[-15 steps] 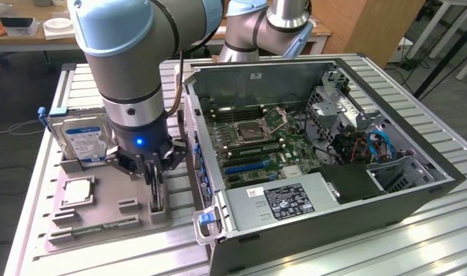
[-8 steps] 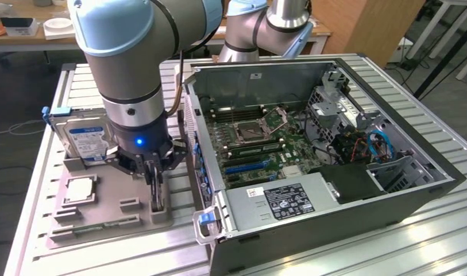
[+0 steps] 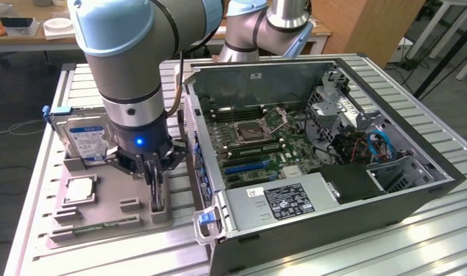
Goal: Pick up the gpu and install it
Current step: 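Pick up the gpu and move the gpu toward the slot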
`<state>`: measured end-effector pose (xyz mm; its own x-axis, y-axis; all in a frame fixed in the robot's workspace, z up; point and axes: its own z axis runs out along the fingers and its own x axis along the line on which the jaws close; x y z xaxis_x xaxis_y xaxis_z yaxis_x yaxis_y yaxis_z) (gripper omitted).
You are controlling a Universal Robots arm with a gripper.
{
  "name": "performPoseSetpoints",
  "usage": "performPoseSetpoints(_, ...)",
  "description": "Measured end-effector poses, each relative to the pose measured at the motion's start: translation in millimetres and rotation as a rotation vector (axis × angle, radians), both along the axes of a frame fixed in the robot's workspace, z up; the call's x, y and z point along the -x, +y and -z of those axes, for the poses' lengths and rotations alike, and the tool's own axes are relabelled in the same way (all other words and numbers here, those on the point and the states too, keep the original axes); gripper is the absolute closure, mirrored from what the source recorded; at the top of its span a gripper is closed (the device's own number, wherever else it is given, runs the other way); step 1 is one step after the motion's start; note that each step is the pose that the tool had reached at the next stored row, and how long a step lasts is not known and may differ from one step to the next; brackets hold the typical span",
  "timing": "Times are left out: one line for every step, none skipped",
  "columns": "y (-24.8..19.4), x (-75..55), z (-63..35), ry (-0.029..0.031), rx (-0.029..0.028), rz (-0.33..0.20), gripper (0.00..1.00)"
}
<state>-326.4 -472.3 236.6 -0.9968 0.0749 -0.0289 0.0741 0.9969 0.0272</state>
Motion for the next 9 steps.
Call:
performPoseSetpoints(0.0, 0.0, 0.0, 0.0, 0.0, 0.0, 0.74)
performPoseSetpoints(0.0, 0.0, 0.0, 0.0, 0.0, 0.0, 0.74)
performPoseSetpoints(0.0, 0.0, -0.3, -0.0002, -0.0001, 0.0, 0.74)
performPoseSetpoints(0.1, -0.1, -1.3, -0.0003, -0.0002, 0.0, 0.74)
performPoseSetpoints(0.1, -0.1, -2.7, -0.0002, -0.0002, 0.0, 0.74)
performPoseSetpoints(0.0, 0.0, -4.4, 0.0001, 0.0, 0.0, 0.74)
performPoseSetpoints(0.0, 0.0, -6.0, 0.0002, 0.0, 0.0, 0.74)
performPoseSetpoints(0.0, 0.0, -7.8, 0.0003, 0.0, 0.0, 0.74)
performPoseSetpoints(0.0, 0.0, -9.4, 0.0003, 0.0001, 0.0, 0.74)
